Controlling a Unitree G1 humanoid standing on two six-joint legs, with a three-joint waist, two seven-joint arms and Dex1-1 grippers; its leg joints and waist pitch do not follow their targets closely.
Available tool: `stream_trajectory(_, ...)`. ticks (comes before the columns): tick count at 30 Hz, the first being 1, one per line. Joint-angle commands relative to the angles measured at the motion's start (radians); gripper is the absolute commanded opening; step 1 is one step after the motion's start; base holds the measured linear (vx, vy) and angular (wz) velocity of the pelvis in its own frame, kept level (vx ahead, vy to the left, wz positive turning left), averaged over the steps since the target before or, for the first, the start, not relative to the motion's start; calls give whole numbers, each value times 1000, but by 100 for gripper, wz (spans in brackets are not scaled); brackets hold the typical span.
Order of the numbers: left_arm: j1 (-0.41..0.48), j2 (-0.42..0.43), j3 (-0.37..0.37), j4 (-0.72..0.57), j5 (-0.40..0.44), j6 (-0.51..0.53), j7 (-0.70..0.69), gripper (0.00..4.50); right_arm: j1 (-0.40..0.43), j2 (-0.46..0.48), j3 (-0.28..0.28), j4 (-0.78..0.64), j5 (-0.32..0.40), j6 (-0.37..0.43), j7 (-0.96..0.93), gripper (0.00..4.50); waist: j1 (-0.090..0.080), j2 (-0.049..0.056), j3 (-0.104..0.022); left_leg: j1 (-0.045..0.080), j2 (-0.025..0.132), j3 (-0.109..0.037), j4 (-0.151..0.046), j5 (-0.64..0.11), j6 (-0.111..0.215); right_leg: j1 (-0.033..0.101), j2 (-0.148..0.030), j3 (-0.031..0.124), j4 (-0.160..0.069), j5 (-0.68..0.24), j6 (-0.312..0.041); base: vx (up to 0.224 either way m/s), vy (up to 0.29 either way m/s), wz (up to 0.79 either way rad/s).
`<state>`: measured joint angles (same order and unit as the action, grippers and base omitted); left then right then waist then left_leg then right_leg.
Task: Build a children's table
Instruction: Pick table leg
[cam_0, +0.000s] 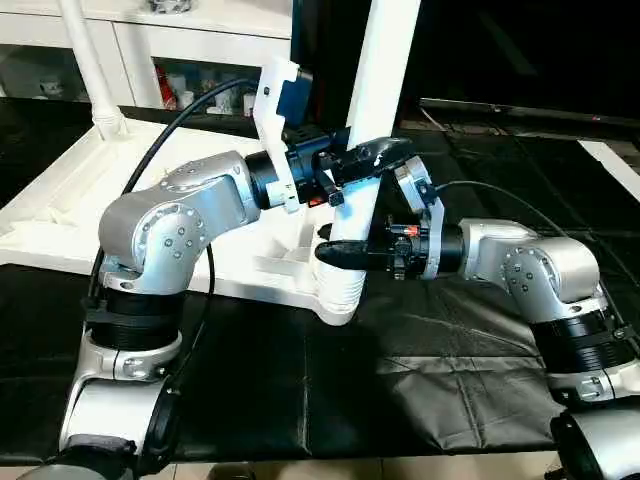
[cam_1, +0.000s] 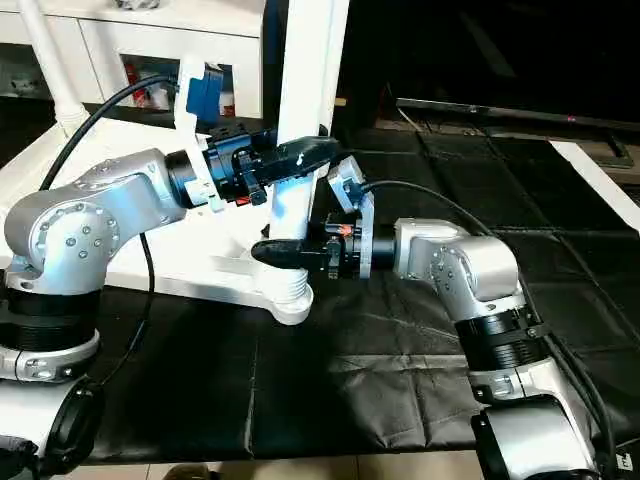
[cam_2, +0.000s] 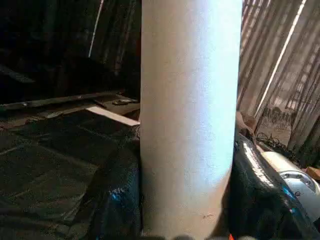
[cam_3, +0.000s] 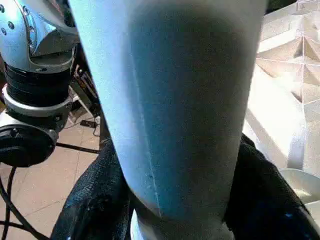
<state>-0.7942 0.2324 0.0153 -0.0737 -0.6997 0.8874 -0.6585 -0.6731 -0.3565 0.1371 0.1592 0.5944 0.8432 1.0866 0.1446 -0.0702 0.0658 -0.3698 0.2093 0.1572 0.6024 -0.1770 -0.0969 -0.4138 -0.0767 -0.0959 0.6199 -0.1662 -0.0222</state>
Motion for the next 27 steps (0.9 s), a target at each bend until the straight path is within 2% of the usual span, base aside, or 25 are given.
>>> stream_trajectory(1,-19,-10,-5,-33,-27,-1,-12,184,0,-4,-4,13,-14,1,-18,209,2,-2,-81,3,15,7,-63,-95,-26,69,-63,50,-64,-213,-123,0,0,0)
stream_trajectory(9,-21,-23,0,-51,-39,-16,-12,184,4,11,-12,29,-22,1,-52,201,2,0,-82,3,15,7,-62,-94,-27,70,-63,50,-63,-206,-126,0,0,0)
stream_trajectory(11,-22,-32,6,-65,-57,-10,-17,240,8,25,-29,36,-17,4,-74,200,1,2,-81,2,14,7,-63,-101,-30,70,-63,50,-64,-207,-127,0,0,0)
stream_trajectory(12,-24,-41,16,-66,-71,1,-8,240,14,30,-33,33,-18,0,-86,200,3,8,-82,3,15,6,-63,-103,-31,70,-63,50,-64,-209,-128,0,0,0)
stream_trajectory(14,-26,-59,29,-65,-93,12,4,254,30,50,-47,20,-18,-33,-106,200,3,9,-82,4,15,7,-63,-110,-37,69,-64,50,-64,-210,-130,0,0,0)
stream_trajectory(17,-29,-79,44,-60,-109,13,18,292,39,73,-74,18,-12,-41,-148,198,1,8,-82,4,15,5,-64,-121,-40,70,-62,49,-65,-208,-134,0,0,0)
stream_trajectory(19,-31,-92,54,-55,-113,7,30,307,40,83,-86,22,-9,-37,-170,196,1,4,-81,3,14,6,-64,-121,-38,70,-62,49,-67,-213,-132,0,0,0)
stream_trajectory(22,-29,-101,66,-57,-116,6,43,338,50,99,-92,21,-16,-69,-185,196,3,6,-81,4,15,6,-65,-123,-38,69,-63,50,-68,-230,-119,0,0,0)
stream_trajectory(27,-15,-106,108,-67,-139,-8,59,382,57,115,-109,29,-12,-90,-205,196,2,7,-81,3,15,5,-66,-122,-41,70,-63,49,-66,-222,-126,0,0,0)
